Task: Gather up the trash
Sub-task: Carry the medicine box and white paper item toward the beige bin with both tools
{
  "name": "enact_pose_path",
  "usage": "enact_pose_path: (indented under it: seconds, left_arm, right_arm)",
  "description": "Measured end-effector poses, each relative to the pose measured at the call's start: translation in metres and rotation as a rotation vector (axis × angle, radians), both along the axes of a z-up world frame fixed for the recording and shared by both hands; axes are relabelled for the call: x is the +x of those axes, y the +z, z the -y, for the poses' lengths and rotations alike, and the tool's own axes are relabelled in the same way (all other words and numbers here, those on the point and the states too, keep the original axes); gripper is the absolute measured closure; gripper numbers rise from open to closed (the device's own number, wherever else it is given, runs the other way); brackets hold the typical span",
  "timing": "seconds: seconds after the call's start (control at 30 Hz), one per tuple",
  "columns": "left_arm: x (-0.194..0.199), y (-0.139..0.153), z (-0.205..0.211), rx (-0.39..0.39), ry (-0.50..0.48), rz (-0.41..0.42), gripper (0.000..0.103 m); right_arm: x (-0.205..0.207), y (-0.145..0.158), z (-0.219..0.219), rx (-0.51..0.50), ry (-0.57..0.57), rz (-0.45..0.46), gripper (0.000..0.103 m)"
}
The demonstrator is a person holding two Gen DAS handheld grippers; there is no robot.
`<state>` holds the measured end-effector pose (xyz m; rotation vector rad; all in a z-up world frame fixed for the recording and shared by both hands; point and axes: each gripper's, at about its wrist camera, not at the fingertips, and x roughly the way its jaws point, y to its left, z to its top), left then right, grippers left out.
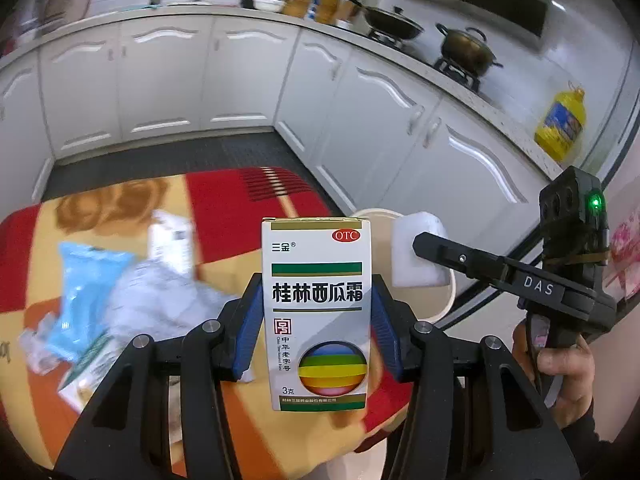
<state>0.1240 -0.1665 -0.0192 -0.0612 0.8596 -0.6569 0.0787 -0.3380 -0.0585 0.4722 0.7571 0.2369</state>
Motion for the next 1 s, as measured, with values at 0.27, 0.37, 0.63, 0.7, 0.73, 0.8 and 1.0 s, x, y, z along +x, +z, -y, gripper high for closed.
enact_pose_path:
  seconds: [0.27, 0.37, 0.63, 0.7, 0.73, 0.8, 1.0]
  left_arm:
    - [0.008, -0.01, 0.054, 0.035, -0.049, 0.012, 0.054]
    - [0.012, -0.015, 0.069, 0.036, -0.062, 0.003, 0.054]
    - [0.022, -0.026, 0.103, 0.045, -0.084, -0.017, 0.054]
    - [0.024, -0.029, 0.11, 0.047, -0.091, -0.023, 0.054]
    - [0.025, -0.03, 0.112, 0.047, -0.093, -0.026, 0.054]
    - [0.027, -0.035, 0.118, 0.047, -0.099, -0.036, 0.054]
    - [0.033, -0.047, 0.136, 0.04, -0.104, -0.06, 0.054]
  right_arm:
    - [-0.017, -0.006, 0.049, -0.014, -0.102, -0.016, 0.074]
    - [-0.019, -0.01, 0.061, -0.021, -0.13, -0.028, 0.074]
    - [-0.021, -0.024, 0.087, -0.048, -0.188, -0.064, 0.074]
    - [-0.022, -0.028, 0.092, -0.046, -0.2, -0.073, 0.074]
    - [-0.022, -0.03, 0.095, -0.047, -0.205, -0.078, 0.074]
    - [-0.023, -0.034, 0.1, -0.053, -0.215, -0.086, 0.074]
    - [-0.022, -0.048, 0.116, -0.047, -0.244, -0.118, 0.074]
